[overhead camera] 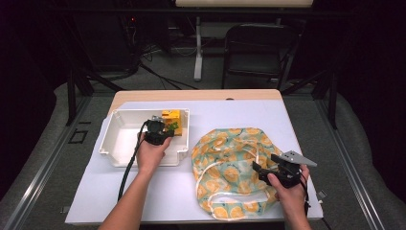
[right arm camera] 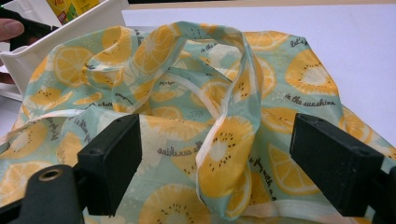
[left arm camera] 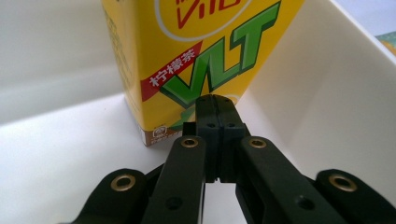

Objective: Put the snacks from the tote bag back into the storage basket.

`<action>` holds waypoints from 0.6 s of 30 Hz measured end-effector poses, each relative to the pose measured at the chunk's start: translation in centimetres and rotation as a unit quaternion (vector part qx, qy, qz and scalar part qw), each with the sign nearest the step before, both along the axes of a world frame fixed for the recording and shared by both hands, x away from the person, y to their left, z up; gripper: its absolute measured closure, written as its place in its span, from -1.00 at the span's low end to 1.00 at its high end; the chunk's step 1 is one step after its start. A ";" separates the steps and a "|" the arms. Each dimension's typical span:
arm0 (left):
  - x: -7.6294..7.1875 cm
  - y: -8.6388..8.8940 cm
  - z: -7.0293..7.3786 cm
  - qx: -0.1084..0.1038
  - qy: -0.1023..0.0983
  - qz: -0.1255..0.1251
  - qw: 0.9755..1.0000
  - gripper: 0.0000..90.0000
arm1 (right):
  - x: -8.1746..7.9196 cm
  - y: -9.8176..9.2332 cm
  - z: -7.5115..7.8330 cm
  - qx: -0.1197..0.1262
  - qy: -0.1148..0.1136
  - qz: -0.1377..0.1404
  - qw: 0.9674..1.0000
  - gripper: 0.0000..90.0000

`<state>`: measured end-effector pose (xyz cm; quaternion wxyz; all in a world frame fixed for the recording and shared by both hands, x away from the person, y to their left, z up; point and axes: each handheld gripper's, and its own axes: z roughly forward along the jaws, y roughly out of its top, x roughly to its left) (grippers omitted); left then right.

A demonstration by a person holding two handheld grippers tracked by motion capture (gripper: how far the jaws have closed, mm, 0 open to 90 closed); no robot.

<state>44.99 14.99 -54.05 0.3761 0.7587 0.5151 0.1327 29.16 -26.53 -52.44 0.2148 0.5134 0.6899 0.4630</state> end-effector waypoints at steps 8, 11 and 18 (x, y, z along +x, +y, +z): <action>0.6 0.2 -0.5 -0.027 0.005 0.017 0.999 1.00 | 0.0 -0.1 0.0 0.004 -0.003 -0.003 1.000 -0.63; 0.7 0.3 -0.7 -0.038 0.005 0.019 0.999 1.00 | 0.0 -0.1 0.0 0.003 -0.002 -0.003 1.000 -0.63; 0.8 0.2 -0.8 -0.038 0.004 0.022 0.999 1.00 | 0.0 -0.1 0.0 0.001 0.001 0.001 1.000 -0.63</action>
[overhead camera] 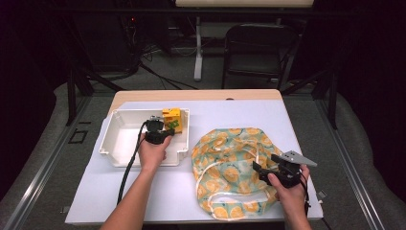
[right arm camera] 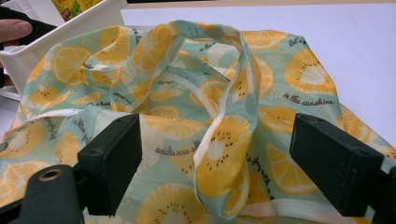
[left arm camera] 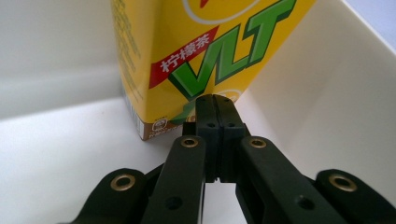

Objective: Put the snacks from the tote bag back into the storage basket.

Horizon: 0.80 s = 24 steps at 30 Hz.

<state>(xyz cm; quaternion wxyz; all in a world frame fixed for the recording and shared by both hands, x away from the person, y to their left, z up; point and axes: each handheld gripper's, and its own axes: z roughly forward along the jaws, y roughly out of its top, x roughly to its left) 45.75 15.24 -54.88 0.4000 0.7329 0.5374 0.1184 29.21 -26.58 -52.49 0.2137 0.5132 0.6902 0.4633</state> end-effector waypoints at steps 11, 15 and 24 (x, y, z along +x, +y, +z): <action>-0.2 0.2 0.3 0.001 -0.005 0.000 1.000 0.96 | 0.0 0.0 0.0 0.000 -0.001 -0.002 1.000 -0.63; -0.7 0.1 0.9 0.005 -0.015 0.004 1.000 0.74 | 0.0 0.0 0.0 0.004 -0.004 -0.005 1.000 -0.63; -3.1 0.9 3.3 -0.030 -0.057 0.008 0.998 0.24 | 0.0 -0.1 0.1 0.000 -0.004 -0.003 1.000 -0.63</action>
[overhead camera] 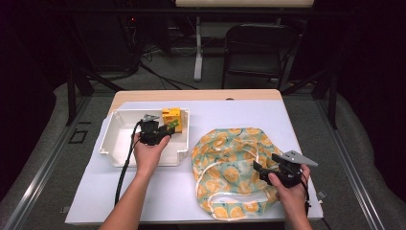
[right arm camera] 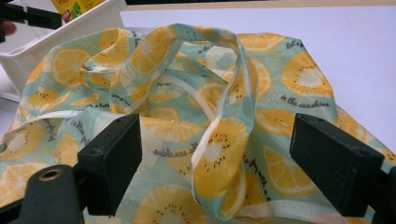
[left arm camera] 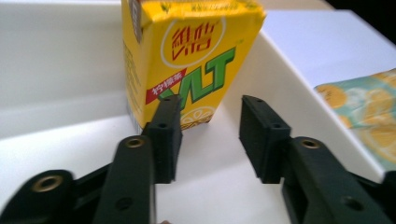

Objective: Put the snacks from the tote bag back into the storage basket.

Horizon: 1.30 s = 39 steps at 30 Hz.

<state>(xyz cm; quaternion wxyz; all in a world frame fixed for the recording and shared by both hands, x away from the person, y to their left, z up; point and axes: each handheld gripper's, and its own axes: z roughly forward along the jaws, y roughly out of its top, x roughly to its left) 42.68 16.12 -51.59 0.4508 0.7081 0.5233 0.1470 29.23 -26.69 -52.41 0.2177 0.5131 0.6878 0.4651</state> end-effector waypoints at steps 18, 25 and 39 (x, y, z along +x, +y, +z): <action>-5.3 1.5 2.1 -0.031 -0.078 -0.063 0.994 -1.00 | 0.1 0.0 0.0 -0.001 0.000 -0.001 1.000 -0.65; -7.2 2.4 2.1 -0.032 -0.092 -0.074 0.993 -1.00 | 0.1 -0.1 0.0 -0.003 0.001 -0.001 1.000 -0.65; -10.6 4.8 2.0 -0.015 -0.113 -0.081 0.990 -1.00 | 0.0 -0.4 0.2 -0.009 -0.001 -0.006 1.000 -0.67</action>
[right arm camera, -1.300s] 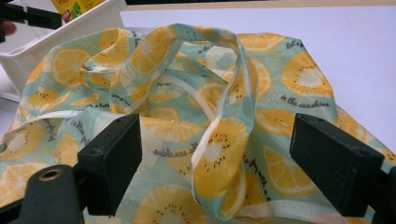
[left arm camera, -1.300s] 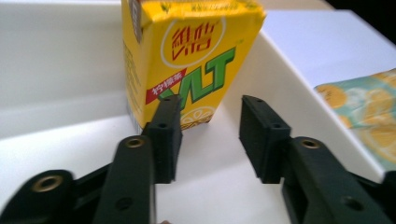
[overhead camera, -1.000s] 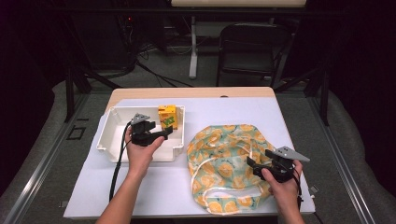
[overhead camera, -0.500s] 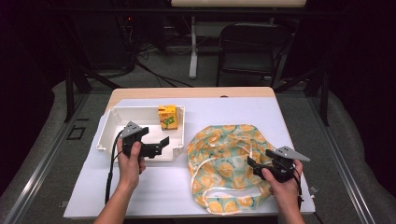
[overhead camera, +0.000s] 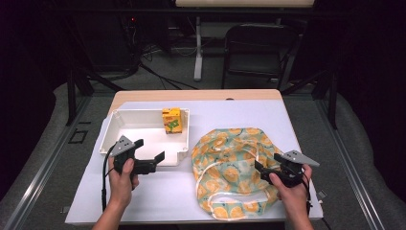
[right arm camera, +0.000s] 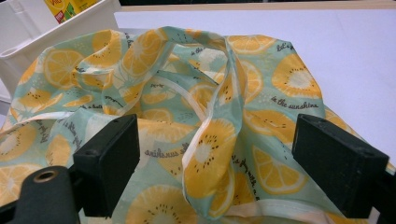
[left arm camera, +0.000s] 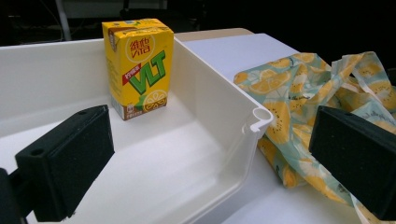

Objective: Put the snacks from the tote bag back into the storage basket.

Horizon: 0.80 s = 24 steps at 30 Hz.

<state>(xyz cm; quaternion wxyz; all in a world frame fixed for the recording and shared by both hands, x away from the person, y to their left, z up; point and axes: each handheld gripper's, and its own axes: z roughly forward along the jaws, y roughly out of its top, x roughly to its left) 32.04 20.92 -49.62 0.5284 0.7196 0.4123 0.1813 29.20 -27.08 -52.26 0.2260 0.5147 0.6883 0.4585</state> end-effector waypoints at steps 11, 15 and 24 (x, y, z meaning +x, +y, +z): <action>-2.0 2.3 -0.1 0.012 -0.012 0.007 1.000 -1.00 | -0.1 -0.2 0.0 0.002 -0.004 -0.006 1.000 -0.67; -2.7 3.2 -0.4 0.011 -0.015 0.011 1.000 -1.00 | -0.1 -0.3 0.0 0.003 -0.003 -0.009 1.000 -0.67; -3.8 5.6 -1.1 0.016 -0.008 0.032 0.999 -1.00 | -0.1 -0.3 0.0 0.005 -0.005 -0.014 1.000 -0.67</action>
